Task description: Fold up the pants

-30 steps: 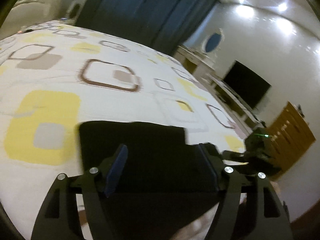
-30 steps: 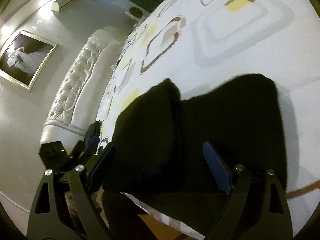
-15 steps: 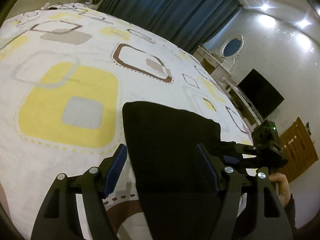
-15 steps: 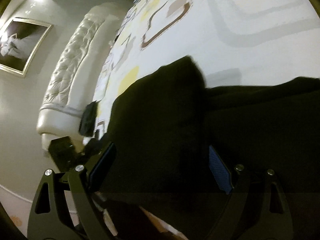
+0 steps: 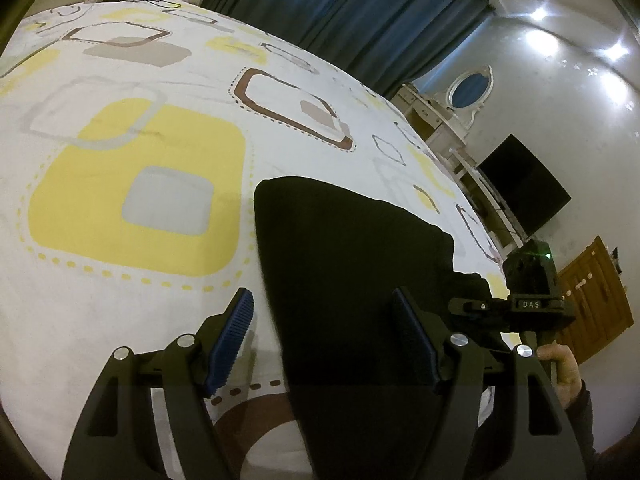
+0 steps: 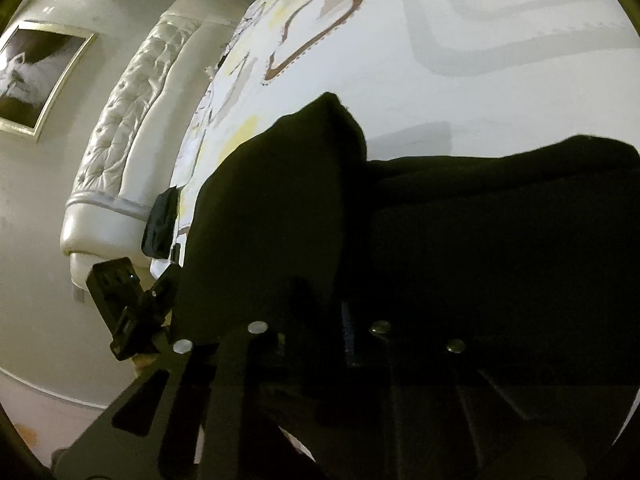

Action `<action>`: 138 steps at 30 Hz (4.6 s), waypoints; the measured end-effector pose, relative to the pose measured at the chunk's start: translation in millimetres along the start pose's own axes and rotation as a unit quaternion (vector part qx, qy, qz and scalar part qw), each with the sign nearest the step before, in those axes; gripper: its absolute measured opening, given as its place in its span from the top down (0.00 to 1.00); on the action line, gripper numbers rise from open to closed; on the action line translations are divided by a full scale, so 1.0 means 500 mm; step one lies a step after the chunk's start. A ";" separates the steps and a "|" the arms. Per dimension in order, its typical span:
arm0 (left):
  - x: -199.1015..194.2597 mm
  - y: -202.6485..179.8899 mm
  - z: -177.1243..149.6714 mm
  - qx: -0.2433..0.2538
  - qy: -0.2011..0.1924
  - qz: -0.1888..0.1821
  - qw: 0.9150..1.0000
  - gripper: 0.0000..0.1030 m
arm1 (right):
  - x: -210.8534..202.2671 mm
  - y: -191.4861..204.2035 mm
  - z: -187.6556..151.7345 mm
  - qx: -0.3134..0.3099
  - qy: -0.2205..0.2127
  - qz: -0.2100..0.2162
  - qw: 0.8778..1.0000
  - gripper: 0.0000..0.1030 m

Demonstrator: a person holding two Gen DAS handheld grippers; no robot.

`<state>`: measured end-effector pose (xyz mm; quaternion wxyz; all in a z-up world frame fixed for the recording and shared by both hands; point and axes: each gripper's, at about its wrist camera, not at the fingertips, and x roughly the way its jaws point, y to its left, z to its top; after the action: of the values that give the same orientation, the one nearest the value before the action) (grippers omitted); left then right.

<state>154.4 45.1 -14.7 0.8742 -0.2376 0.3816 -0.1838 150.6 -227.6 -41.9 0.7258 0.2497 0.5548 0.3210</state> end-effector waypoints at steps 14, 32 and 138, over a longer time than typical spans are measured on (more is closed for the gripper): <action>-0.014 -0.017 0.007 0.020 0.000 0.002 1.000 0.27 | -0.138 0.081 -0.010 -0.055 -0.087 0.014 0.995 0.91; 0.054 -0.139 -0.015 0.100 0.042 -0.001 0.994 0.26 | -0.233 -0.103 -0.081 0.030 -0.127 -0.016 0.991 0.91; 0.131 0.005 -0.001 -0.048 0.173 -0.248 0.952 0.09 | -0.153 -0.174 -0.013 0.031 -0.013 0.085 0.996 0.06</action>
<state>196.3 14.0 -54.6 0.7094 -0.3306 0.4643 -0.4146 147.3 -342.7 -56.8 0.6950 0.3220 0.5320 0.3609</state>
